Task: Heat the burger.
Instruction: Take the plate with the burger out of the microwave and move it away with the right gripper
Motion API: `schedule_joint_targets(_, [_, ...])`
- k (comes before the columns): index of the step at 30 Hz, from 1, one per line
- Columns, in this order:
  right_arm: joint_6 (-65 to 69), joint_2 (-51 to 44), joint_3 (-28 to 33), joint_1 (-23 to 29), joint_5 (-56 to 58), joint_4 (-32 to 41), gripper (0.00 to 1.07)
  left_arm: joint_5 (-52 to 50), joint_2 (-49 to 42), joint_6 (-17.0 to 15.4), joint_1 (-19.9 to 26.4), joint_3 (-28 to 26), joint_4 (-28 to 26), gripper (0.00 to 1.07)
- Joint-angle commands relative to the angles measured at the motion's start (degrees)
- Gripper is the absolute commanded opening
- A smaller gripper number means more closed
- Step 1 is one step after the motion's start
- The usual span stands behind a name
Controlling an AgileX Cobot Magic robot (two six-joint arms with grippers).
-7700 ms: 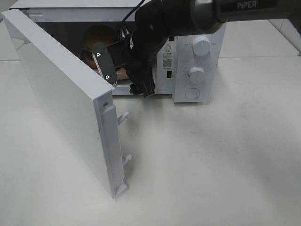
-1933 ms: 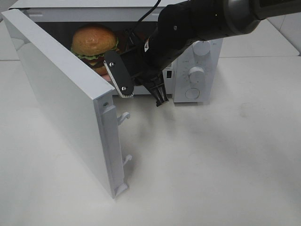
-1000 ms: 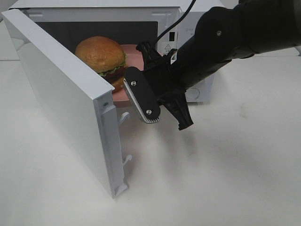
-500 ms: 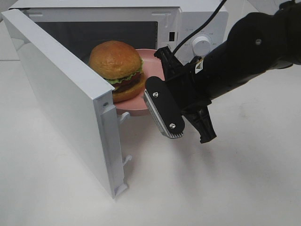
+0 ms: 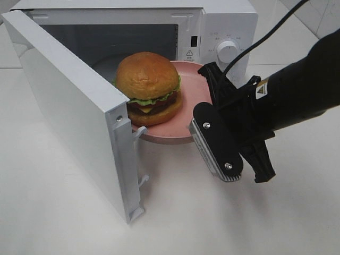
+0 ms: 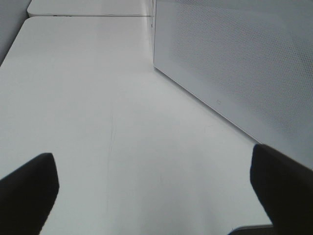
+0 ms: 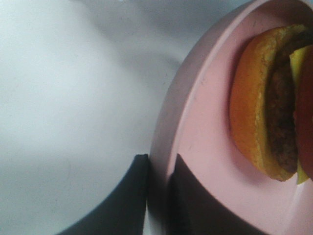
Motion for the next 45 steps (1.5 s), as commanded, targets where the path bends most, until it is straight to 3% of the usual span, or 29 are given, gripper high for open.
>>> schedule_joint_targets(1, [1.3,-3.3,1.4,-0.3,-3.4,0.7,0.00,-0.4,-0.2,0.0,-0.1,-0.1,-0.2,1.00])
schedule_joint_targets(29, [5.2,-25.3,16.7,-0.3,0.6,0.2,0.00,-0.4,-0.2,0.0,-0.1,-0.1,-0.2,1.00])
schedule_joint_targets(37, [18.0,-31.3,18.6,-0.3,5.2,-10.6,0.00,-0.4,-0.2,0.0,-0.1,-0.1,-0.2,1.00])
schedule_joint_targets(39, [27.8,-33.5,18.7,-0.3,7.7,-18.2,0.00,-0.4,-0.2,0.0,-0.1,-0.1,-0.2,1.00])
schedule_joint_targets(42, [30.3,-34.1,18.7,-0.3,8.4,-19.9,0.00,-0.4,-0.2,0.0,-0.1,-0.1,-0.2,1.00])
schedule_joint_targets(45, [38.2,-35.3,18.7,-0.3,11.3,-26.1,0.00,-0.4,-0.2,0.0,-0.1,-0.1,-0.2,1.00])
